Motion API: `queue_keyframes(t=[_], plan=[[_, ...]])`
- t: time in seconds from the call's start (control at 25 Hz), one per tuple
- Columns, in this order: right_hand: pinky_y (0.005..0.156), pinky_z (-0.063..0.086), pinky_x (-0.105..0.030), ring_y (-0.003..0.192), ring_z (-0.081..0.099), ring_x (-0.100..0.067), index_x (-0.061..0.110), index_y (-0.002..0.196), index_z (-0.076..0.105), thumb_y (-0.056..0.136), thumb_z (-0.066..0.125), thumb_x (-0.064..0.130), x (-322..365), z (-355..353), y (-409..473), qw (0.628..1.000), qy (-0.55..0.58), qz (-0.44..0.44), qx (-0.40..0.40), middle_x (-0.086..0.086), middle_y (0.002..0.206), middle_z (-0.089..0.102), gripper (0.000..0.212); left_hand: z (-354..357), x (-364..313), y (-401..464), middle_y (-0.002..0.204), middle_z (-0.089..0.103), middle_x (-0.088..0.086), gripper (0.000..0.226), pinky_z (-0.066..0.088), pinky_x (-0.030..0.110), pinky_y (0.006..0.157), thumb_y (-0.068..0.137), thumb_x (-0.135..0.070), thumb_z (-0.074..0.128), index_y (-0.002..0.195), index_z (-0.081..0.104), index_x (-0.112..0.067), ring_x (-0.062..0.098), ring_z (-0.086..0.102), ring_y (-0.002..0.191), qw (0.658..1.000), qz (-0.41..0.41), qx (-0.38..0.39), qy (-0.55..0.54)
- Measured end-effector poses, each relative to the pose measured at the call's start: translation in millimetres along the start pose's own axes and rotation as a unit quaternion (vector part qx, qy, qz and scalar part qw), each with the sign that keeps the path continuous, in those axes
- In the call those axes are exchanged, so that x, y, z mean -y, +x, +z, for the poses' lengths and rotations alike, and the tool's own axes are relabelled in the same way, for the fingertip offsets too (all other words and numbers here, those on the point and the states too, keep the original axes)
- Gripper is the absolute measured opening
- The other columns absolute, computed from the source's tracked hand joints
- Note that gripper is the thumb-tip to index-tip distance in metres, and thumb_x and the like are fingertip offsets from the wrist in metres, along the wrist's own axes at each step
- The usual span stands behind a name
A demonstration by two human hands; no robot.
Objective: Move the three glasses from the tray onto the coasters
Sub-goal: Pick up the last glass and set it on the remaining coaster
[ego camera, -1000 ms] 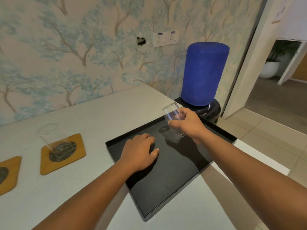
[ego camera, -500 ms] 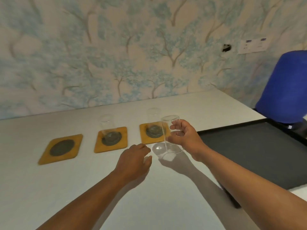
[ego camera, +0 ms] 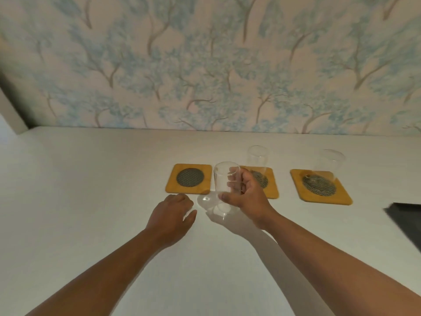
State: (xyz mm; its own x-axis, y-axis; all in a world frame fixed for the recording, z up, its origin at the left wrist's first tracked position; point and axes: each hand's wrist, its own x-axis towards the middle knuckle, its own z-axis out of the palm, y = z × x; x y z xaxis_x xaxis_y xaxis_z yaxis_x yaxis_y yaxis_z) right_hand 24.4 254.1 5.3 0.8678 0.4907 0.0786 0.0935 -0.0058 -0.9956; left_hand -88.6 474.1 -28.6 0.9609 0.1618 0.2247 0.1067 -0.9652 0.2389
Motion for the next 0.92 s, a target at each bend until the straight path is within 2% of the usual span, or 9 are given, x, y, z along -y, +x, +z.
queue_keyframes(t=[0.08, 0.2, 0.28, 0.36, 0.4, 0.48, 0.56, 0.68, 0.92], plan=[[0.091, 0.057, -0.023, 0.128, 0.059, -0.017, 0.023, 0.114, 0.061, 0.074, 0.088, 0.002, 0, 26, 20, 1.0, 0.008, -0.001, 0.012, 0.001, 0.133, 0.063, 0.053, -3, 23, 2, 0.122, 0.065, -0.007, 0.034, 0.051, 0.031, 0.082, 0.096, -0.046, 0.051, 0.112, 0.07, -0.023, 0.018, 0.058, 0.108, 1.0, -0.011, -0.005, -0.019], [0.08, 0.055, -0.015, 0.131, 0.055, -0.015, 0.022, 0.132, 0.056, 0.075, 0.088, 0.002, -1, 55, 49, 1.0, 0.019, -0.002, 0.008, -0.002, 0.135, 0.06, 0.068, -1, 44, 12, 0.134, 0.059, -0.007, 0.037, 0.049, 0.029, 0.083, 0.096, -0.044, 0.055, 0.124, 0.066, -0.022, 0.016, 0.055, 0.11, 0.998, -0.022, -0.008, -0.054], [0.075, 0.056, -0.017, 0.13, 0.055, -0.018, 0.018, 0.138, 0.054, 0.076, 0.087, 0.003, -5, 68, 67, 1.0, 0.015, -0.004, -0.005, -0.003, 0.131, 0.058, 0.072, 2, 52, 22, 0.139, 0.055, -0.004, 0.037, 0.052, 0.032, 0.085, 0.095, -0.043, 0.058, 0.126, 0.064, -0.023, 0.018, 0.055, 0.113, 0.996, -0.029, -0.022, -0.082], [0.082, 0.06, -0.027, 0.127, 0.057, -0.02, 0.018, 0.141, 0.053, 0.075, 0.089, 0.007, -12, 78, 86, 1.0, 0.005, -0.007, -0.016, -0.002, 0.13, 0.06, 0.076, 5, 62, 35, 0.144, 0.051, 0.0, 0.039, 0.053, 0.036, 0.089, 0.094, -0.043, 0.06, 0.128, 0.061, -0.023, 0.022, 0.053, 0.121, 0.995, -0.031, -0.032, -0.094], [0.089, 0.061, -0.036, 0.126, 0.058, -0.021, 0.02, 0.14, 0.053, 0.073, 0.09, 0.011, -15, 81, 95, 1.0, 0.0, -0.009, -0.021, -0.003, 0.131, 0.061, 0.077, 6, 65, 42, 0.146, 0.05, 0.003, 0.041, 0.052, 0.038, 0.091, 0.094, -0.043, 0.061, 0.129, 0.06, -0.022, 0.025, 0.052, 0.124, 0.994, -0.032, -0.035, -0.097], [0.097, 0.057, -0.048, 0.125, 0.059, -0.019, 0.025, 0.138, 0.054, 0.072, 0.091, 0.017, -22, 86, 110, 1.0, -0.007, -0.008, -0.028, -0.001, 0.132, 0.062, 0.077, 11, 71, 54, 0.147, 0.049, 0.006, 0.049, 0.05, 0.042, 0.097, 0.094, -0.045, 0.06, 0.135, 0.056, -0.019, 0.029, 0.05, 0.128, 0.993, -0.045, -0.042, -0.098], [0.1, 0.056, -0.042, 0.127, 0.058, -0.016, 0.024, 0.14, 0.053, 0.074, 0.091, 0.016, -29, 90, 123, 0.999, -0.011, -0.005, -0.03, -0.001, 0.135, 0.061, 0.076, 18, 75, 61, 0.149, 0.048, 0.007, 0.054, 0.044, 0.046, 0.104, 0.095, -0.049, 0.057, 0.139, 0.052, -0.018, 0.03, 0.045, 0.135, 0.993, -0.065, -0.041, -0.089], [0.096, 0.052, -0.021, 0.132, 0.055, -0.014, 0.023, 0.146, 0.048, 0.077, 0.089, 0.014, -37, 94, 134, 1.0, -0.008, -0.008, -0.02, -0.004, 0.141, 0.058, 0.081, 25, 77, 60, 0.15, 0.05, 0.005, 0.058, 0.04, 0.048, 0.108, 0.097, -0.055, 0.049, 0.143, 0.049, -0.019, 0.029, 0.041, 0.139, 0.995, -0.066, -0.033, -0.073], [0.105, 0.046, -0.025, 0.138, 0.052, -0.017, 0.022, 0.15, 0.043, 0.078, 0.089, 0.019, -48, 102, 144, 0.998, -0.049, -0.024, -0.013, -0.006, 0.148, 0.056, 0.086, 24, 77, 62, 0.149, 0.051, 0.005, 0.054, 0.038, 0.05, 0.107, 0.097, -0.056, 0.048, 0.138, 0.053, -0.021, 0.031, 0.041, 0.138, 0.996, -0.057, -0.029, -0.068]])
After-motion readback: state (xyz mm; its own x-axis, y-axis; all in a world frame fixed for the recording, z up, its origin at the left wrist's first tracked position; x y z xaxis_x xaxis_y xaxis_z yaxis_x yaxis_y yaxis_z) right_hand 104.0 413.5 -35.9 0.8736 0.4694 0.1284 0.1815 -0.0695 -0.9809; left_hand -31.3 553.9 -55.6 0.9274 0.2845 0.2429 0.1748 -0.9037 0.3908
